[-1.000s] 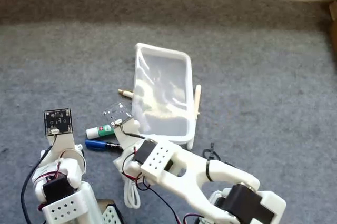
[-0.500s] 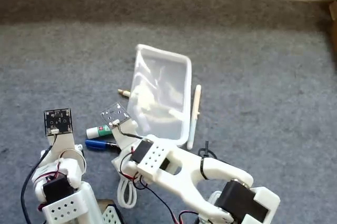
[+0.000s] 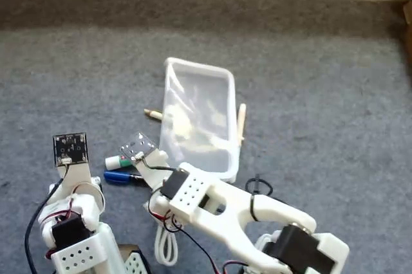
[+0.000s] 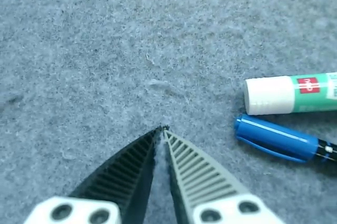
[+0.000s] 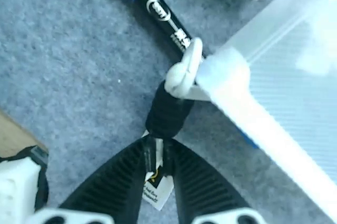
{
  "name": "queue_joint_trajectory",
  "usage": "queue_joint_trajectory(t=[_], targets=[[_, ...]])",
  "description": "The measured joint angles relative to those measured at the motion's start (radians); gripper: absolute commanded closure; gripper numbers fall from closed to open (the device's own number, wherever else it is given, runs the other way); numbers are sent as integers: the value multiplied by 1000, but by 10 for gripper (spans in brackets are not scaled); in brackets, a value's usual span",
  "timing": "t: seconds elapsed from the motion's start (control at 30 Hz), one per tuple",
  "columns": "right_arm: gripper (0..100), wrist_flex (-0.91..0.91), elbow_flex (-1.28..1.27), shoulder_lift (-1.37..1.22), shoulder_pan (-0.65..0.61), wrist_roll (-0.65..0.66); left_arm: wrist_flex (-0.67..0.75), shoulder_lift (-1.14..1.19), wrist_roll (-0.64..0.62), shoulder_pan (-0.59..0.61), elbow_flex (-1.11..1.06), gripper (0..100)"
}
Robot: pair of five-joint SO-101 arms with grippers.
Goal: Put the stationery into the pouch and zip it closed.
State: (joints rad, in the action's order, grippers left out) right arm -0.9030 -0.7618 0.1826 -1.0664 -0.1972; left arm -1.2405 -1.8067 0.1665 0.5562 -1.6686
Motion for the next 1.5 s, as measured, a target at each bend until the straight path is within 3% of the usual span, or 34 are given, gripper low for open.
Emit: queue_joint_trajectory(t=[0.13, 0.57, 0.73, 0.83, 1.1, 1.5], targets=[[993, -61, -11, 157, 17, 40, 0, 0, 0, 0, 0, 993], [988, -163, -210, 568, 281, 253, 0, 0, 0, 0, 0, 993], [858, -242, -210, 615, 365, 273, 0, 0, 0, 0, 0, 993], [814, -247, -210, 615, 348, 270, 0, 0, 0, 0, 0, 993], [814, -166, -210, 615, 157, 232, 0, 0, 0, 0, 0, 993], [812, -9, -210, 568, 60, 226, 0, 0, 0, 0, 0, 993]])
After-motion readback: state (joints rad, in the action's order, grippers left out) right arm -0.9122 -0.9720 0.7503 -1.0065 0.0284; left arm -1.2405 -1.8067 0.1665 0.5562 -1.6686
